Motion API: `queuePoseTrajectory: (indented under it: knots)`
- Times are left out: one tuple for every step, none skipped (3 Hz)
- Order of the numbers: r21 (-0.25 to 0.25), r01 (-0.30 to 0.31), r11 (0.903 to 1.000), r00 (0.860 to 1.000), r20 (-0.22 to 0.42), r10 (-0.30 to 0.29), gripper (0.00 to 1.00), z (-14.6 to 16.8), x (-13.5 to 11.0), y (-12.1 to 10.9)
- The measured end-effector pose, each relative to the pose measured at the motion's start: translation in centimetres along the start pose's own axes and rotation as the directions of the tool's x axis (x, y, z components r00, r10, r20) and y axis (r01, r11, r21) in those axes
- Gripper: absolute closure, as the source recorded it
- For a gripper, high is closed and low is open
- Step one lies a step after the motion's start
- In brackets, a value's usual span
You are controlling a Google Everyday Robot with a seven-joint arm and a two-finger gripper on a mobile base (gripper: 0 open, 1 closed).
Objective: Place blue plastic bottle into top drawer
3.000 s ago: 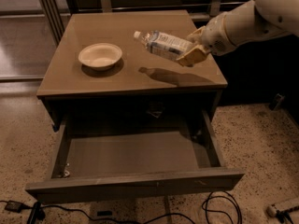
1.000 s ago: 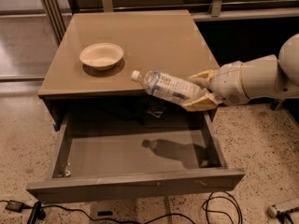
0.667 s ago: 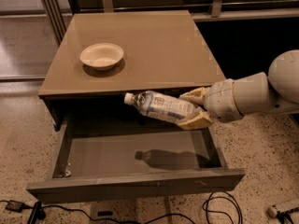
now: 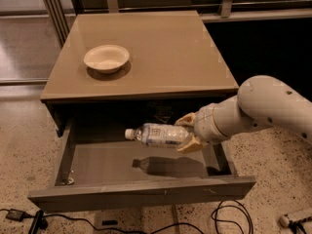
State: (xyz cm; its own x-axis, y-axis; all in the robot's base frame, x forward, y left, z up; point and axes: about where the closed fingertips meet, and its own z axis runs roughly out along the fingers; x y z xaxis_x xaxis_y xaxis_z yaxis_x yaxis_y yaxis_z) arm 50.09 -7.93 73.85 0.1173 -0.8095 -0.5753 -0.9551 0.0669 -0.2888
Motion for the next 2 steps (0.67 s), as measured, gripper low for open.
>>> queuePoseTrajectory:
  knots:
    - [-0.015, 0.02, 0.9997, 0.999, -0.05, -0.021, 1.0, 3.04, 0.52, -0.31]
    - [-0.015, 0.02, 0.9997, 0.999, -0.05, -0.021, 1.0, 3.04, 0.52, -0.31]
